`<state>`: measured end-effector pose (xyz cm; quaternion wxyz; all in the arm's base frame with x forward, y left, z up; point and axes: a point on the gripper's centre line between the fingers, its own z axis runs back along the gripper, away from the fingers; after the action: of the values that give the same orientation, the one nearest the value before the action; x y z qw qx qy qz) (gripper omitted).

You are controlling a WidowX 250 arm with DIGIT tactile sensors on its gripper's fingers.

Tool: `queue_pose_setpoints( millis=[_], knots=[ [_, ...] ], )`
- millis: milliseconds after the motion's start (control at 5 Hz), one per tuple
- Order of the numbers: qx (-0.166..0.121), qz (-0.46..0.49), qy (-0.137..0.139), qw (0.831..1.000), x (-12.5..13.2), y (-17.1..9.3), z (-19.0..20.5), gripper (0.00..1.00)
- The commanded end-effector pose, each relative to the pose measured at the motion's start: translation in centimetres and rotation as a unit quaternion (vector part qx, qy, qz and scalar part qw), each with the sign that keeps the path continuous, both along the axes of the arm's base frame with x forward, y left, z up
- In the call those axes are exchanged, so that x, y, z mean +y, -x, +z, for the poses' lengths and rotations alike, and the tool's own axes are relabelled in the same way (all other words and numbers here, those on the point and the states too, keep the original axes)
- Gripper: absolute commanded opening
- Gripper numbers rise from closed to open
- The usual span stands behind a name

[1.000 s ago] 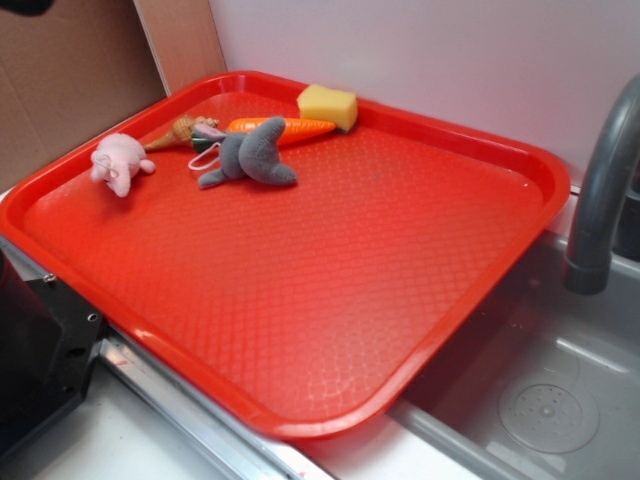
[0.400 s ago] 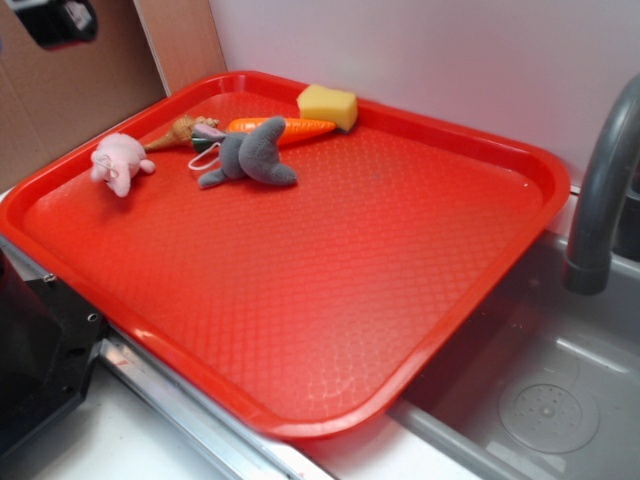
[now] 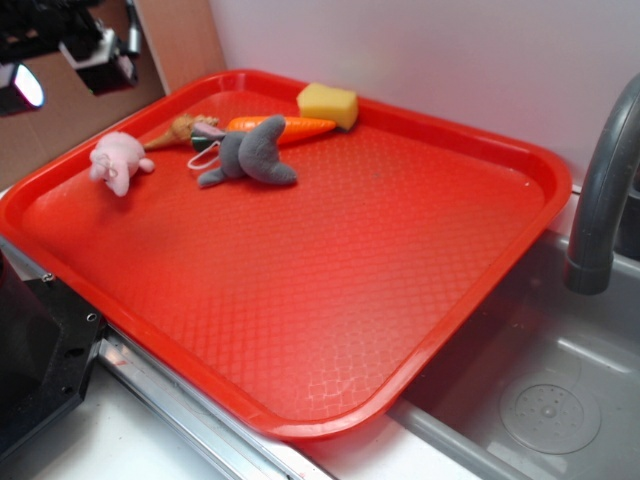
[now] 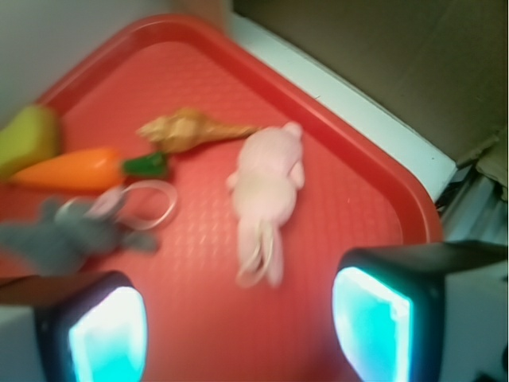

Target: Grab the pink bunny.

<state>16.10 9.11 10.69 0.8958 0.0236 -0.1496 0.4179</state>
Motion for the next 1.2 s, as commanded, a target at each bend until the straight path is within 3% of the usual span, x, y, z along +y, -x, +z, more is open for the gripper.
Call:
queue_pose_setpoints(
  millis=[0, 200, 400, 600, 800, 1000],
  knots=[
    [0.025, 0.034, -0.027, 0.999, 4.5, -2.9, -3.8, 1.0],
    [0.056, 0.034, -0.05, 0.997, 4.7, -3.7, -6.1, 1.0],
    [0.078, 0.02, -0.039, 0.996, 4.1, -3.6, -7.3, 1.0],
    [0.088, 0.033, -0.041, 0.995, 4.1, -3.5, -7.9, 0.14],
    [0.085, 0.039, -0.042, 0.995, 4.0, -3.2, -7.9, 0.0],
    [0.089, 0.003, -0.017, 0.996, 2.5, -3.0, -5.2, 0.0]
  ],
)
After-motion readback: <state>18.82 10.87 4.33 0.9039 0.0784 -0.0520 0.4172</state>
